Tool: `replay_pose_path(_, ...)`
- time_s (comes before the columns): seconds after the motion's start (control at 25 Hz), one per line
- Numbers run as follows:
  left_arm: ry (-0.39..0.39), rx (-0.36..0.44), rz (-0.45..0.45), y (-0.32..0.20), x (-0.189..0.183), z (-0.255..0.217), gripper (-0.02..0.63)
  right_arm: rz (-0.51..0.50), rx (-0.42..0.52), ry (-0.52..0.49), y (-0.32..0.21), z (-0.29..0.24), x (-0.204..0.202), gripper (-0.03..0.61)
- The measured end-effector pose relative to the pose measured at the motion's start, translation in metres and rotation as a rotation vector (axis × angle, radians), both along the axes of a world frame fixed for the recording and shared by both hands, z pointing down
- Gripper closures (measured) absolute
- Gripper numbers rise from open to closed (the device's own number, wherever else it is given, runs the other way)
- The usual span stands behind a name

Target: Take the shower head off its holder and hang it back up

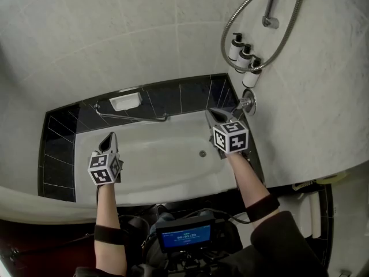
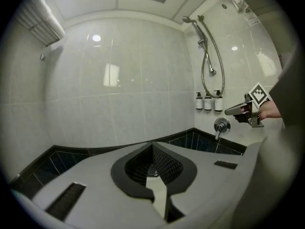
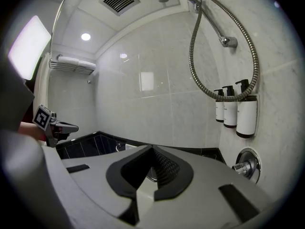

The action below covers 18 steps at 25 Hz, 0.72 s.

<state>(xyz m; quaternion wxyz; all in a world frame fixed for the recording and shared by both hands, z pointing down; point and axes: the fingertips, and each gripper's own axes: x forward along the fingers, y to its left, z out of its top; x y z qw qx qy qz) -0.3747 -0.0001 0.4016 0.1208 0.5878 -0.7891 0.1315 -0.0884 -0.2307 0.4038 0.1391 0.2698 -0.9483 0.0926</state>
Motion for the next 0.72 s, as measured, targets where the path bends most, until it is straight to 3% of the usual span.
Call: replay_pose_path(0.72,-0.042,-0.032,0.024,0.005,0.01,0.006,0.611,0.04,-0.001,0.029,0.0,0.011,0.02,0.561)
